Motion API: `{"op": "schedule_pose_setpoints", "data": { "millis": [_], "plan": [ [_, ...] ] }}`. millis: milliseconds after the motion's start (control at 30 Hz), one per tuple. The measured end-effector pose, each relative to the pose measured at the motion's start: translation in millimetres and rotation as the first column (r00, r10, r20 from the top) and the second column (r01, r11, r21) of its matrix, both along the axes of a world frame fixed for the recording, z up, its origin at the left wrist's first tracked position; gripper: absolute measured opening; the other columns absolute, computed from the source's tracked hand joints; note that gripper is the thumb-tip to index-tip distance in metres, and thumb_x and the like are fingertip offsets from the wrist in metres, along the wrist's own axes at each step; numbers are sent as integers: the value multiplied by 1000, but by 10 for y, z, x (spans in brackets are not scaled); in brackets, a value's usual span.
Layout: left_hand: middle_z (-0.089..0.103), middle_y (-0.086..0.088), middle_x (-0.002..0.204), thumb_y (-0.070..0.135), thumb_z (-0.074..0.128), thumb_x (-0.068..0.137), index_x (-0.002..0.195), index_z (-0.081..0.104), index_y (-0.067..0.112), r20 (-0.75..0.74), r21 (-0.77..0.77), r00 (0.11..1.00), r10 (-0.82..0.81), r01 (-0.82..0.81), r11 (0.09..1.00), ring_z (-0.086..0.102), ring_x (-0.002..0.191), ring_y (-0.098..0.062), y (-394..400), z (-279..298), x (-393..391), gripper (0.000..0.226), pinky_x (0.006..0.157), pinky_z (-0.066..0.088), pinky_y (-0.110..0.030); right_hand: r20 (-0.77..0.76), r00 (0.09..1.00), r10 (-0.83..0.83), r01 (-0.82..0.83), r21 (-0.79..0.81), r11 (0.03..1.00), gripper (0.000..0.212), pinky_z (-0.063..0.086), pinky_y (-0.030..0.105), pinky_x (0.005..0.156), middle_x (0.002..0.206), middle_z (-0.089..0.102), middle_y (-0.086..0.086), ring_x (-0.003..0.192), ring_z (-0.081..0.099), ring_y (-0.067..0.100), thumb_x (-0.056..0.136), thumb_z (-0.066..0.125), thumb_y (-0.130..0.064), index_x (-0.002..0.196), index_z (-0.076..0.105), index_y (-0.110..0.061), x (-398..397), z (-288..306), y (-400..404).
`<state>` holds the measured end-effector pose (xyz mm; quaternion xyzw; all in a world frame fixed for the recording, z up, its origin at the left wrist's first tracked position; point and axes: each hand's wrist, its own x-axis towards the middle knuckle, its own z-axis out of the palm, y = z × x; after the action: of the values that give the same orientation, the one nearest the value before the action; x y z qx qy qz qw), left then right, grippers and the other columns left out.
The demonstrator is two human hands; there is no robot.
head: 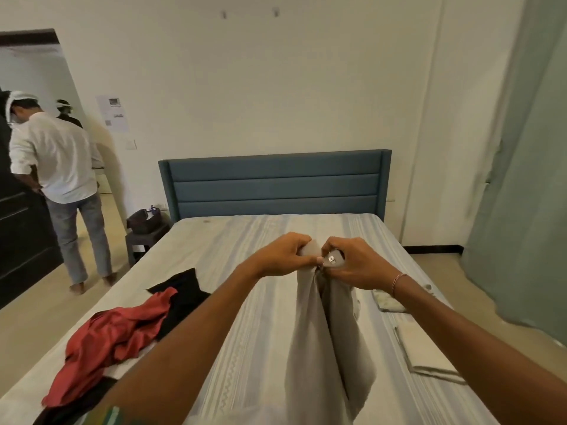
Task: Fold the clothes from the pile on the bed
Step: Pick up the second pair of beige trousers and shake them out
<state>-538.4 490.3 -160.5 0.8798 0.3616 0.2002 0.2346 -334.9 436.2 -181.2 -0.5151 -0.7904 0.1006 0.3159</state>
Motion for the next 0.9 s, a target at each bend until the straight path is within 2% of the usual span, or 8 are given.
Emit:
{"op": "schedule_pose_setpoints", "data": {
  "millis": [133, 200, 333, 433, 567, 667, 767, 900],
  "plan": [
    [67, -14, 92, 44, 60, 97, 93, 72, 10, 197, -192, 980, -13, 52, 980, 65, 84, -28, 191, -149, -149, 37, 78, 56, -33, -62, 998, -26, 22, -70, 997, 47, 55, 26, 67, 88, 61, 0, 73, 58, 16, 80, 83, -40, 113, 55, -24, -30, 4, -21],
    [60, -18, 85, 50, 55, 98, 77, 64, 12, 265, -230, 964, 16, 47, 972, 57, 74, -27, 245, -205, -157, 44, 74, 51, -33, -82, 996, 33, -47, -182, 982, 61, 51, 19, 66, 88, 56, -6, 72, 56, 5, 77, 85, -40, 122, 49, -23, -31, 44, -83],
    [51, 4, 69, 48, 43, 104, 72, 50, 21, 264, -224, 961, 85, -25, 974, 46, 64, -6, 262, -279, -153, 43, 68, 41, -20, -209, 968, 136, -205, -355, 912, 72, 57, 29, 89, 126, 57, -6, 110, 62, 14, 78, 84, -38, 135, 40, -28, 46, 12, -215],
    [54, 8, 68, 49, 43, 104, 75, 53, 20, 241, -244, 968, 69, -8, 970, 50, 63, -3, 237, -286, -144, 42, 67, 42, -20, -197, 975, 106, -153, -242, 958, 46, 54, 21, 80, 119, 61, -5, 101, 63, 9, 91, 73, -33, 129, 48, -27, -10, -86, -239],
    [64, -10, 89, 47, 50, 101, 93, 66, 10, 200, -422, 979, 38, 51, 905, 61, 80, -17, 192, -234, -148, 41, 74, 53, -25, -237, 971, 11, -10, 8, 1000, 14, 47, 13, 76, 100, 67, -11, 90, 62, 3, 95, 67, -22, 108, 66, -21, -71, -167, -210],
    [65, -4, 91, 28, 61, 99, 96, 69, 11, 261, -528, 965, -11, 153, 835, 64, 88, -24, 177, -235, -277, 19, 79, 57, -25, -228, 973, -23, 23, -1, 1000, 17, 49, 13, 80, 101, 67, -12, 95, 61, 2, 96, 65, -10, 108, 68, -21, -6, -181, -182],
    [68, -16, 104, 31, 68, 92, 105, 73, 2, 321, -545, 947, 8, 178, 820, 64, 102, -39, 153, -299, -352, 32, 96, 57, -42, -224, 974, 19, -27, -33, 999, 23, 51, 17, 90, 108, 69, -10, 104, 62, 8, 98, 59, -6, 111, 69, -22, 101, -178, -183],
    [71, -14, 98, 40, 71, 84, 99, 77, 5, 334, -456, 937, 106, 62, 888, 67, 96, -36, 18, -314, -213, 38, 90, 60, -40, -194, 977, 84, -95, -47, 994, 26, 55, 22, 92, 108, 70, -6, 105, 65, 13, 98, 58, -1, 110, 72, -19, 168, -179, -196]
  ]
}}
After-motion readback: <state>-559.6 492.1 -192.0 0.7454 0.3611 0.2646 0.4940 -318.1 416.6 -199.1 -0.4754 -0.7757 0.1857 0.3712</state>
